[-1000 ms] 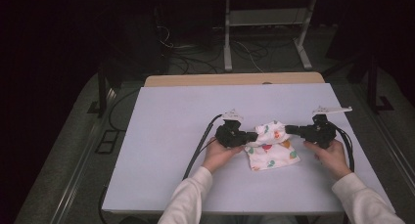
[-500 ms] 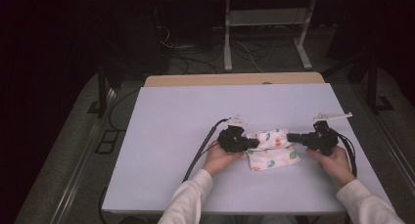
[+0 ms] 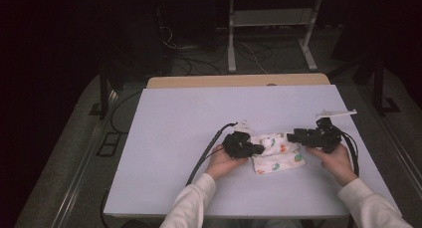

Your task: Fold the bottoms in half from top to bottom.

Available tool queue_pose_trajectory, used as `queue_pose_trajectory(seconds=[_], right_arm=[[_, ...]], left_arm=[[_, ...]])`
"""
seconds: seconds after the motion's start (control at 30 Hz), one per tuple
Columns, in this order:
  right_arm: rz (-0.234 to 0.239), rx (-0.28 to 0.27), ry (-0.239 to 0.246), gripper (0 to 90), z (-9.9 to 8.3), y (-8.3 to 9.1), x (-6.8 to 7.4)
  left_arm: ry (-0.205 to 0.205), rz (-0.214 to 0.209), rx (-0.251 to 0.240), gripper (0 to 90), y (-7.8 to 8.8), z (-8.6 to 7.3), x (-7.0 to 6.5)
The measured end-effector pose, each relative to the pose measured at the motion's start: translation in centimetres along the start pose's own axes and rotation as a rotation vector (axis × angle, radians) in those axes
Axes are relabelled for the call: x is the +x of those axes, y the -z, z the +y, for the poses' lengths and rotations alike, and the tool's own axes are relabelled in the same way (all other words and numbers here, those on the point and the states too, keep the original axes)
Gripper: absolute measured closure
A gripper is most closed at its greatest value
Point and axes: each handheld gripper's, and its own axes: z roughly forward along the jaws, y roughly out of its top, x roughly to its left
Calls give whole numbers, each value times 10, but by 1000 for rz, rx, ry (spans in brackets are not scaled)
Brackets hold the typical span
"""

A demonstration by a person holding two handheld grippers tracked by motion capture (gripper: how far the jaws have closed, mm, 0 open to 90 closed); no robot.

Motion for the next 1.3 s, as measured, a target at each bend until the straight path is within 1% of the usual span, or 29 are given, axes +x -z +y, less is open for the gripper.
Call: queue_pose_trajectory(seconds=[0.1,0.23,0.3,0.4,0.47,0.53,0.6,0.67,0.73,0.8,0.87,1.07,1.1,1.2,1.3], right_arm=[[-18,-8,13,454,10,-5,5],[-5,7,30,482,20,-12,8],[8,17,37,512,25,-16,10],[17,45,51,600,32,-22,13],[23,60,60,715,35,-27,14],[34,87,58,795,39,-32,14],[33,124,55,850,41,-39,15],[24,161,51,883,44,-45,15],[22,197,51,885,45,-51,15],[25,221,52,886,45,-55,16],[24,252,62,886,45,-60,17],[18,306,51,886,46,-71,16],[12,316,56,886,46,-73,15],[16,344,72,886,46,-77,14],[26,367,69,886,45,-79,13]], left_arm=[[-1,-1,-1,880,0,-1,0],[-3,-2,-3,880,0,-1,-1],[-2,-5,-4,880,0,-1,-1],[-1,-9,-2,880,-1,-1,-1],[-3,-11,2,880,-1,-1,-2],[-5,-14,7,880,-2,-1,-1],[-6,-13,8,880,-3,-1,-1],[-5,-16,10,880,-3,-2,-2],[-3,-17,10,880,-3,-2,-2],[-5,-17,14,880,-3,-2,-2],[-6,-16,13,880,-4,-2,-2],[-14,-16,20,879,-4,-2,-3],[-13,-17,22,878,-5,-2,-3],[-17,-10,24,873,-5,-2,-3],[-22,-9,29,856,-4,-2,-4]])
